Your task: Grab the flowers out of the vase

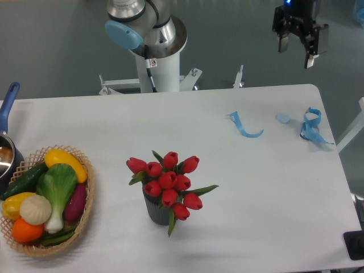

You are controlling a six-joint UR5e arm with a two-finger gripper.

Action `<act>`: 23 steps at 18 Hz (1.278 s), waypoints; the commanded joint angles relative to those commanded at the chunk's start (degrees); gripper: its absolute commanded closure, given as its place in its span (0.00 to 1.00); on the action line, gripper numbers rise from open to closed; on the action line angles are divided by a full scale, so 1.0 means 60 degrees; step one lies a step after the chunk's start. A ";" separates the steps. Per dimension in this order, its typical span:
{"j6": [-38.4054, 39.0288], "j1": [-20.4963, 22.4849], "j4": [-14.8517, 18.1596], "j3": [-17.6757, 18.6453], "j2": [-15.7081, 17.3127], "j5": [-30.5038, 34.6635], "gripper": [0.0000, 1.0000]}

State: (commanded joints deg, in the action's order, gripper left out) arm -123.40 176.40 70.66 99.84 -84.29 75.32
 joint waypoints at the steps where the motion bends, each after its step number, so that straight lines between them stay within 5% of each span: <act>1: -0.0058 0.0000 -0.0029 0.0015 0.0000 0.0000 0.00; 4: 0.0043 -0.0088 -0.0555 0.0263 0.0131 0.0015 0.00; 11: 0.0204 -0.0117 -0.0600 0.0702 0.0146 -0.0951 0.00; 17: 0.1491 -0.0307 -0.0586 0.0967 0.0234 -0.1273 0.00; 23: 0.3498 -0.0410 -0.0571 0.1757 0.0220 -0.3132 0.00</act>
State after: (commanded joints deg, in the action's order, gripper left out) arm -102.41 173.94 67.24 110.38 -82.97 56.53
